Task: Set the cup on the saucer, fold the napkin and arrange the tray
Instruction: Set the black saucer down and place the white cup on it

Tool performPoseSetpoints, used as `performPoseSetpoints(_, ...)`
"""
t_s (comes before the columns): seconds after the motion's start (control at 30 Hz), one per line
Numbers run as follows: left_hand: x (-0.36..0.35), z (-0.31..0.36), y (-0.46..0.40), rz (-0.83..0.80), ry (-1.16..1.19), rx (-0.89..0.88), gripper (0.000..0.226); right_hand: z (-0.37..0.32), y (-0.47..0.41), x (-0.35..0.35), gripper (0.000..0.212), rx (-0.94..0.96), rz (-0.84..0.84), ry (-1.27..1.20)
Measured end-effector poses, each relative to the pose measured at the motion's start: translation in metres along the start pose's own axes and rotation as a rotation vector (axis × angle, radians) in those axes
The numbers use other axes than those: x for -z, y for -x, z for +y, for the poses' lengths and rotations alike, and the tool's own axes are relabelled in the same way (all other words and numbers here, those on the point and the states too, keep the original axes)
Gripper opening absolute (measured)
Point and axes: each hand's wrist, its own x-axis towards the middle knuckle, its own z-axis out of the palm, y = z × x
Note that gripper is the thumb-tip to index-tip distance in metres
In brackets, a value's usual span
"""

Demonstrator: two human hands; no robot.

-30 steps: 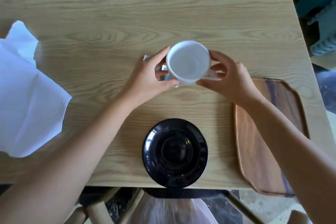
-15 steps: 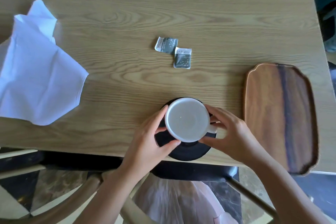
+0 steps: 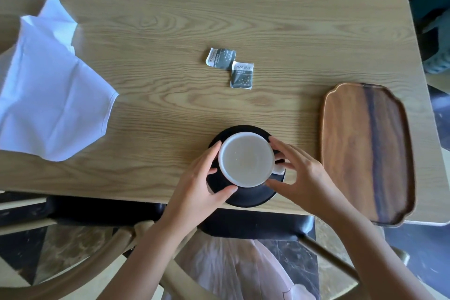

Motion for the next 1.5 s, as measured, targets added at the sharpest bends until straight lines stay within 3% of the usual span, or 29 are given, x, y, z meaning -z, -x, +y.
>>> performPoseSetpoints(0.13,0.009,0.0,-0.005,-0.067,-0.008,0.027,0.101,0.003,0.011,0.005,0.045,-0.07,0.082,0.027)
performPoseSetpoints(0.23,0.01,0.001,-0.008,-0.103,-0.038,0.022,0.093,0.003,0.013,0.005,0.029,-0.082,0.13,0.036)
performPoseSetpoints(0.47,0.006,0.001,0.002,-0.026,-0.012,0.029,0.077,0.001,0.008,0.005,0.028,-0.049,0.16,0.043)
performPoseSetpoints(0.97,0.003,-0.003,0.007,-0.015,0.02,0.043,0.081,0.001,0.008,0.007,0.029,-0.083,0.116,0.036)
performPoseSetpoints(1.1,0.02,0.002,0.007,-0.046,-0.146,0.057,0.077,-0.01,0.008,0.019,0.028,-0.152,0.063,0.116)
performPoseSetpoints(1.27,0.054,0.038,0.005,0.028,-0.497,-0.044,0.032,-0.056,0.0,0.039,0.017,-0.191,0.036,0.326)
performPoseSetpoints(1.37,0.076,0.065,0.007,0.082,-0.661,-0.102,0.012,-0.099,-0.011,0.039,0.017,-0.138,-0.029,0.412)
performPoseSetpoints(1.5,0.111,0.082,0.018,0.179,-0.773,-0.131,0.012,-0.155,-0.026,0.024,0.019,0.048,-0.023,0.577)
